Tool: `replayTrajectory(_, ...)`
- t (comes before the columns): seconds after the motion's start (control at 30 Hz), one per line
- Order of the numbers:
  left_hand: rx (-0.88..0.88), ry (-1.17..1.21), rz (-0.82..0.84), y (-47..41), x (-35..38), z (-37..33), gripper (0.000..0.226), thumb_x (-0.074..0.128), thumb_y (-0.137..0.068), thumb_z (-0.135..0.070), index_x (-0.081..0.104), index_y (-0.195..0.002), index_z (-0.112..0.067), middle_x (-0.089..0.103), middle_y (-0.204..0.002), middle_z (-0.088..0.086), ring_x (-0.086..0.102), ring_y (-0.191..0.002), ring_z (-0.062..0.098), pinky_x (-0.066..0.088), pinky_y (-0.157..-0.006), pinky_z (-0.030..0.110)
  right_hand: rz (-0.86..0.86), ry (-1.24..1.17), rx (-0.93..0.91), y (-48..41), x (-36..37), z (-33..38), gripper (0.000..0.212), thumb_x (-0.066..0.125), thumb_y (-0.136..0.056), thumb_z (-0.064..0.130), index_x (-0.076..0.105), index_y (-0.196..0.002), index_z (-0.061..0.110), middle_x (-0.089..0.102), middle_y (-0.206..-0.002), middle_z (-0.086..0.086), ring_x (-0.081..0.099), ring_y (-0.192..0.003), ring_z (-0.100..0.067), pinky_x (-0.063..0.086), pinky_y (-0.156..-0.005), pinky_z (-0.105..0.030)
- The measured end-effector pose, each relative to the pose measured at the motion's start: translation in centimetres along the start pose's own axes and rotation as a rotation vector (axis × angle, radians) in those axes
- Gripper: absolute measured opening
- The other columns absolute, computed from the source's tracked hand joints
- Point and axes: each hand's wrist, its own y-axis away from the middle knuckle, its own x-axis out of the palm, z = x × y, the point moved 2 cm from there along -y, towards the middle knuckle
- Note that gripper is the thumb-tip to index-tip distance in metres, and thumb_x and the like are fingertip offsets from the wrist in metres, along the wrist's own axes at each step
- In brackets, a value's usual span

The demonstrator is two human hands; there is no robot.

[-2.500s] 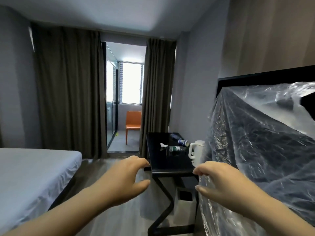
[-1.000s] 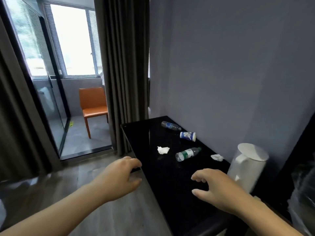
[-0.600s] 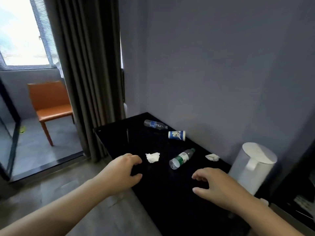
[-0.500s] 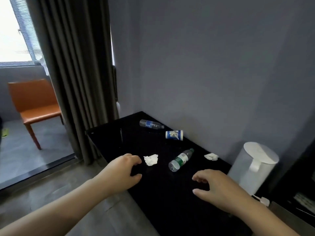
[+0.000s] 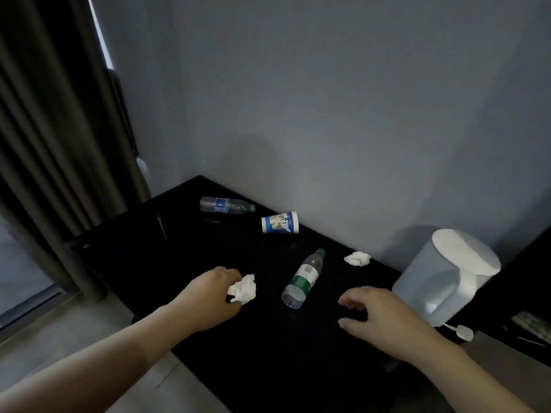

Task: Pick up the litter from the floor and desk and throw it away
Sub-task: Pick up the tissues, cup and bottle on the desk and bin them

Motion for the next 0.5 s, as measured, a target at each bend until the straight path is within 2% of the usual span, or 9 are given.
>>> replayTrajectory(0.17,-0.019,-0.010,0.095,-6.3,1.3,2.5,0.038,0.067,-0.081,-0.036,0.058,-0.117,-0.026,0.057,-0.109,-0.009,0.060,-0.091,0.005,0.054,-0.080,0.023,0.028,-0.066,0.061,-6.5,0.8,-1.5,0.039,0.065,-0.083,0.047,0.059,-0.119,0.035,0.059,-0.112,0.016,0.055,-0.099,0.002,0.049,-0.087,-0.020)
replayTrajectory(0.3,-0.026,-0.022,0.165,-10.9,2.7,4.1,0.047,0.067,-0.081,-0.034,0.053,-0.125,-0.024,0.053,-0.116,-0.004,0.058,-0.098,0.009,0.051,-0.084,0.023,0.058,-0.079,0.122,-9.8,1.6,-3.1,0.038,0.065,-0.084,0.047,0.059,-0.119,0.036,0.059,-0.112,0.017,0.055,-0.098,0.003,0.048,-0.086,-0.019)
replayTrajectory(0.43,-0.016,-0.028,0.257,-13.8,5.5,5.7,0.049,0.067,-0.081,-0.036,0.052,-0.125,-0.021,0.051,-0.113,-0.003,0.057,-0.094,0.011,0.049,-0.076,0.020,0.108,-0.100,0.201,-11.5,2.9,-4.1,0.038,0.065,-0.084,0.046,0.058,-0.120,0.036,0.059,-0.113,0.017,0.054,-0.098,0.004,0.049,-0.087,-0.019)
replayTrajectory(0.5,-0.001,-0.034,0.290,-15.4,6.8,6.7,0.054,0.068,-0.081,-0.038,0.048,-0.128,-0.023,0.050,-0.118,-0.002,0.056,-0.099,0.012,0.049,-0.082,0.022,0.135,-0.114,0.247,-12.2,3.6,-4.6,0.039,0.066,-0.084,0.046,0.057,-0.120,0.036,0.058,-0.112,0.017,0.054,-0.097,0.004,0.049,-0.087,-0.019)
